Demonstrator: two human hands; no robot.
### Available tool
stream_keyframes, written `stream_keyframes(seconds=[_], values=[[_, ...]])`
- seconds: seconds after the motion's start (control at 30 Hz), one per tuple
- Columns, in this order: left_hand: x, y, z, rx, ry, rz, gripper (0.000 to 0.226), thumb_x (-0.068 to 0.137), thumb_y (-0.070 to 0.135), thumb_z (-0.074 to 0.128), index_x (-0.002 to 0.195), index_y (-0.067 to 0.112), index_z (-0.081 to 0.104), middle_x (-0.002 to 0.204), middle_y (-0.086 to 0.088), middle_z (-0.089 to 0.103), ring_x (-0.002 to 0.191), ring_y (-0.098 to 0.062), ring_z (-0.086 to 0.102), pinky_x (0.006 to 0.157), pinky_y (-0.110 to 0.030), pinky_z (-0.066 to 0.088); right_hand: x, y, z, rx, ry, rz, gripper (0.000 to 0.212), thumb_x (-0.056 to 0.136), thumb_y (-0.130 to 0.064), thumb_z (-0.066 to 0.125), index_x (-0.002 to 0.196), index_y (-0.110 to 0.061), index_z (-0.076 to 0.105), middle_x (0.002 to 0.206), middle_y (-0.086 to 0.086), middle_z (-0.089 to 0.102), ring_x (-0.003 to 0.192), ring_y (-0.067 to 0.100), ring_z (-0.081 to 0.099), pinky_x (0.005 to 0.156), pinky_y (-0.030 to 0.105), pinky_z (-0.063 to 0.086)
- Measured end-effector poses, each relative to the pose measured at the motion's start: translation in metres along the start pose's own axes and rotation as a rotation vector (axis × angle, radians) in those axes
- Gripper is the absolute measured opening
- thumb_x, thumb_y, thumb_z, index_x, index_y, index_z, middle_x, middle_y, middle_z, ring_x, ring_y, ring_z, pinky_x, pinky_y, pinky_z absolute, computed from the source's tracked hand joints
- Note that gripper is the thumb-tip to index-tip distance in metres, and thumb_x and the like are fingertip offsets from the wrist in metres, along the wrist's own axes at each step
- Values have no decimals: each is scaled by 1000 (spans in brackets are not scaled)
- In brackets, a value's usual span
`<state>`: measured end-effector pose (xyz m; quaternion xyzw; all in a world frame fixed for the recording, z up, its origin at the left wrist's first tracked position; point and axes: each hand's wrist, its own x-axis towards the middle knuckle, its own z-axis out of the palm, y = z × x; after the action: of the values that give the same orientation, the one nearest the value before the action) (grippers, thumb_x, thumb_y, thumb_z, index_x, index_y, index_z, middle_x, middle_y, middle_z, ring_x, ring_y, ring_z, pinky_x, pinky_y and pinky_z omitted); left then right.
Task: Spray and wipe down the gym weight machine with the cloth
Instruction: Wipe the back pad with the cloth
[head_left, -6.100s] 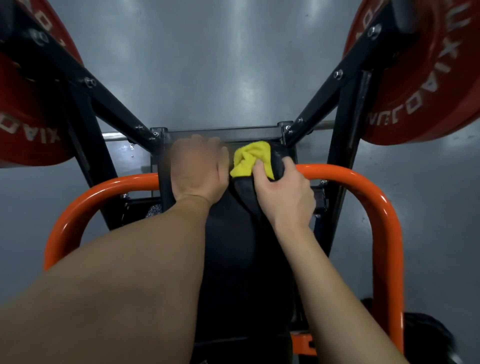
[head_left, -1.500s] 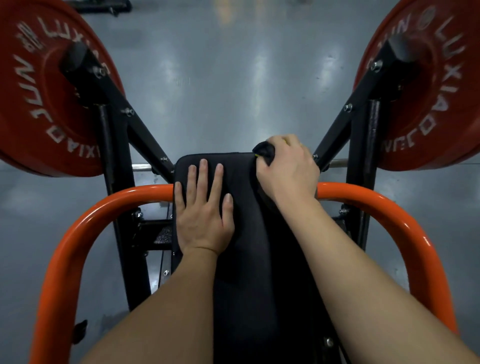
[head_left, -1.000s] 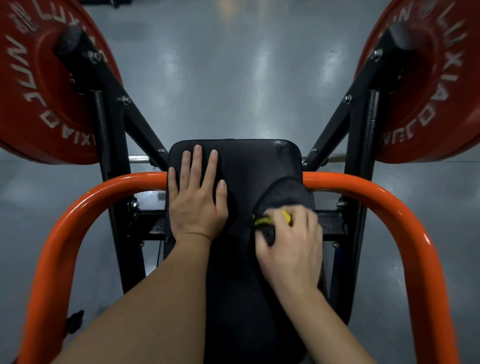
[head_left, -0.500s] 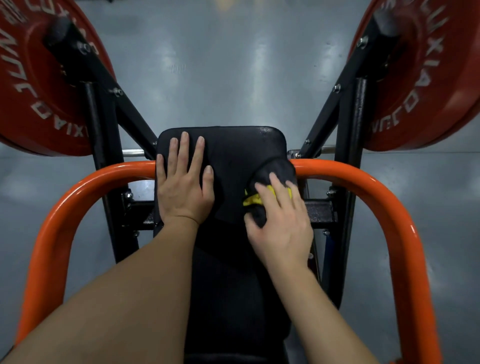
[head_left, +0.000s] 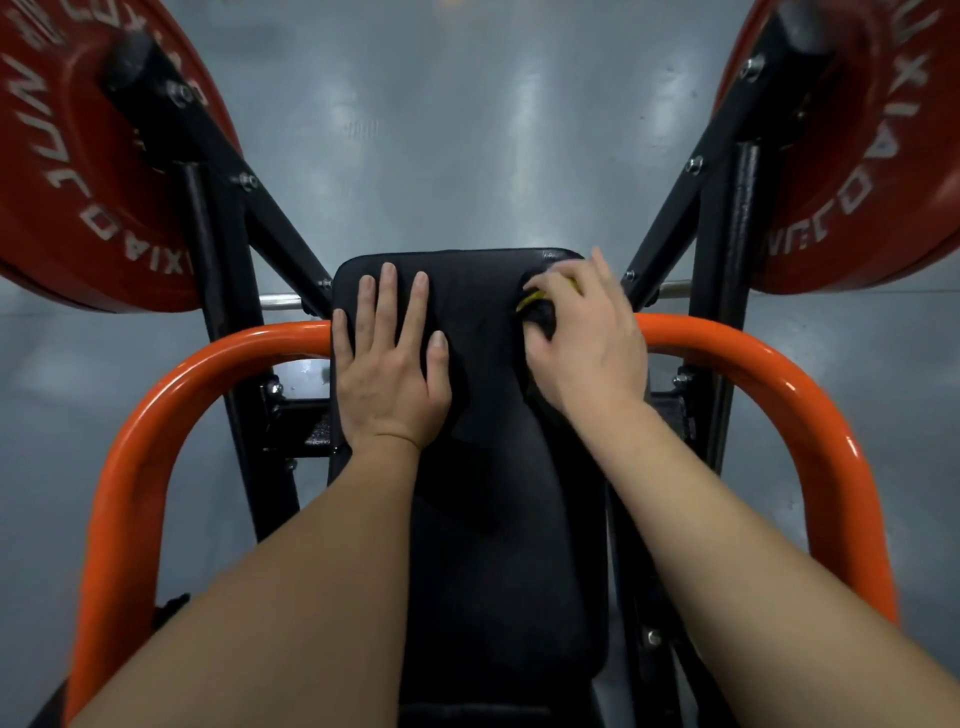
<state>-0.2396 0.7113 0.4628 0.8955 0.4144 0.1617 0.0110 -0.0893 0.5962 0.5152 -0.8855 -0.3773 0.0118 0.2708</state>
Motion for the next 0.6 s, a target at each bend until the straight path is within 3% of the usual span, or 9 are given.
stream_keyframes(seconds=[0.07,0.23,0.43,0.6], values=[[0,-1,0,8,4,6,61,104,43,27,163,29,22,171,-3,15,158,-23,10,127,-51,10,6,-4,0,-20,20,9,30,83,-24,69,113,-22,71,125,-1,62,138,31,48,110,47,44],[0,-2,1,5,-1,10,61,104,43,26,163,29,21,171,-3,15,158,-23,10,127,-51,10,-12,-2,2,-113,52,-24,46,84,-41,63,128,-30,66,141,-9,58,139,26,46,109,49,43],[1,-1,4,13,13,10,61,104,44,26,162,28,24,170,-5,19,157,-24,14,127,-50,10,-19,-8,-3,-190,9,2,46,84,-45,62,129,-36,65,135,-11,57,126,24,49,96,43,41],[1,1,-3,6,-32,9,62,104,45,24,163,29,20,171,-4,14,158,-24,10,127,-52,8,-61,-22,-2,-429,-75,-24,49,86,-48,61,131,-29,58,128,2,51,117,33,47,87,48,37]])
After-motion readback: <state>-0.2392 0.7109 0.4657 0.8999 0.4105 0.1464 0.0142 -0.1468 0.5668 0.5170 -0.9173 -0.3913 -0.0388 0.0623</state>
